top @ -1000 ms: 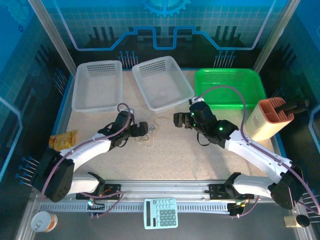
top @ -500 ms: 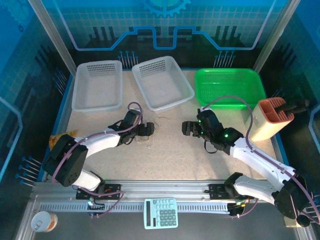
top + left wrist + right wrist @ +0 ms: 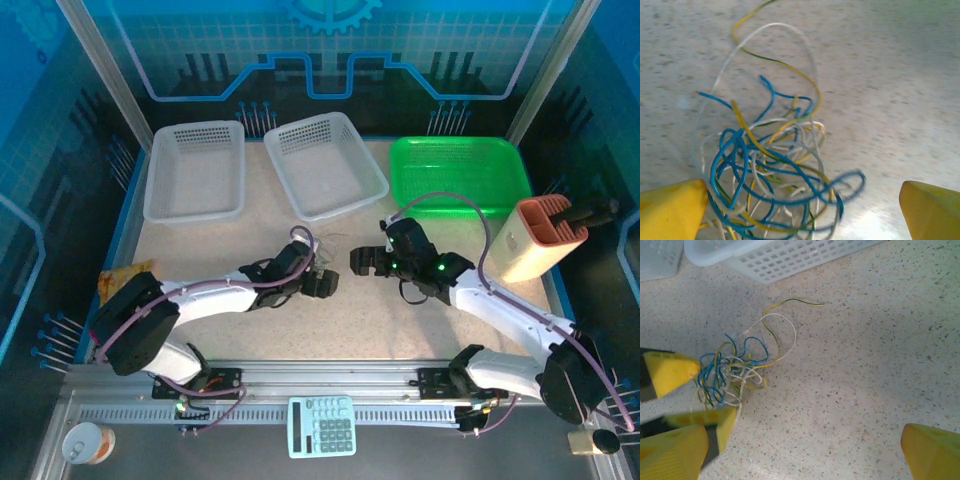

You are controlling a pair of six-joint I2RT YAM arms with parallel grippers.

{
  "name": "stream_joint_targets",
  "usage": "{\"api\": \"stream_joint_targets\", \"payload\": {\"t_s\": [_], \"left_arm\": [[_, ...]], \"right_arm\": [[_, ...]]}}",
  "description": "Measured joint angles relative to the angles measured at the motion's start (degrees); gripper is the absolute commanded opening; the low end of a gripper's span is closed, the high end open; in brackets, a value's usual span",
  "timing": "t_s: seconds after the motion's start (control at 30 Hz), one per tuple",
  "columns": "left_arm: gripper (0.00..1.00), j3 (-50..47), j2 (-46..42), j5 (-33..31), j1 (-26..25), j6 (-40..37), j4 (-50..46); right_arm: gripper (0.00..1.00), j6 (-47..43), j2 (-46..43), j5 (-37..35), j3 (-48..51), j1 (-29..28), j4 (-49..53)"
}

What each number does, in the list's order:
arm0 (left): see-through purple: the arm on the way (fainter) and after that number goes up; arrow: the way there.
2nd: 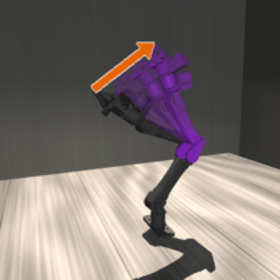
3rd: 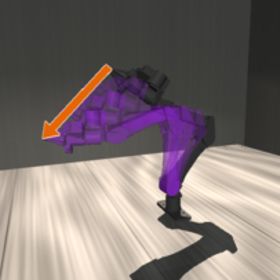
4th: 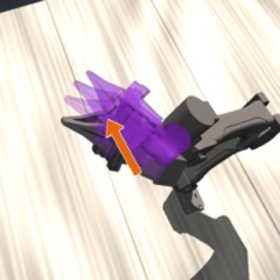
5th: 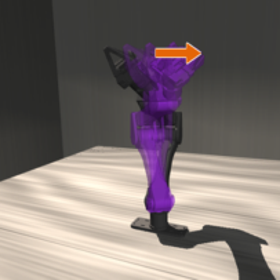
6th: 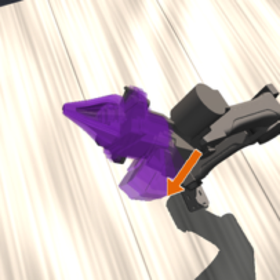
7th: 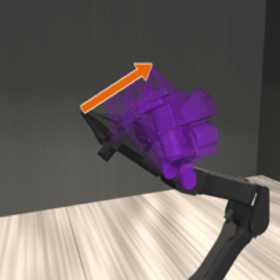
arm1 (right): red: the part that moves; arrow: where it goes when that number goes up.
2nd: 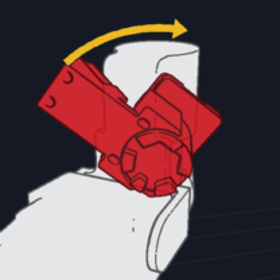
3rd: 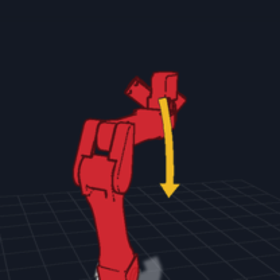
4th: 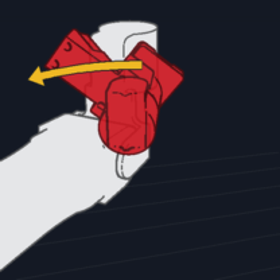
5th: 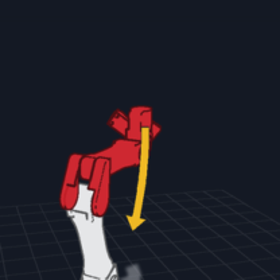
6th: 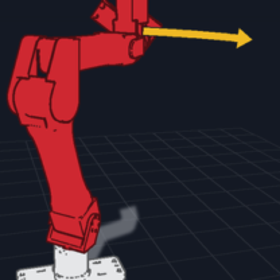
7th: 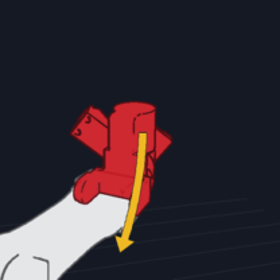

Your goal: Untangle the cables

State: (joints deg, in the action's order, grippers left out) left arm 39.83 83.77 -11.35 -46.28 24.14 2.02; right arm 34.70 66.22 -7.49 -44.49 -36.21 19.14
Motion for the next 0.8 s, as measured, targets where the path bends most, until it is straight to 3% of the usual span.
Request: {"api": "stream_joint_targets", "payload": {"t_s": [0.13, 0.33, 0.47, 0.63, 0.8], "left_arm": [[0.99, -0.3, -4.8, -1.0, -3.1, 1.9, 0.0], [0.99, -2.5, -15.3, -5.8, -3.5, 4.5, -2.2], [0.99, -2.5, -21.4, -9.8, -3.1, 4.8, -5.2], [0.99, -2.5, -24.5, -11.6, 0.4, 6.4, -8.3], [0.99, -2.6, -24.5, -11.6, 3.7, 7.5, -9.6]], "right_arm": [[1.00, 0.3, 2.2, 0.4, -2.2, 1.0, -0.8], [0.99, 0.3, 7.1, 3.4, -5.5, 2.9, -2.3], [0.84, 1.3, 11.0, 6.1, -7.7, 3.7, -3.2], [0.58, 2.7, 17.3, 9.7, -9.7, 4.4, -5.3], [0.47, 5.0, 22.6, 11.0, -10.4, 4.8, -7.4]]}}
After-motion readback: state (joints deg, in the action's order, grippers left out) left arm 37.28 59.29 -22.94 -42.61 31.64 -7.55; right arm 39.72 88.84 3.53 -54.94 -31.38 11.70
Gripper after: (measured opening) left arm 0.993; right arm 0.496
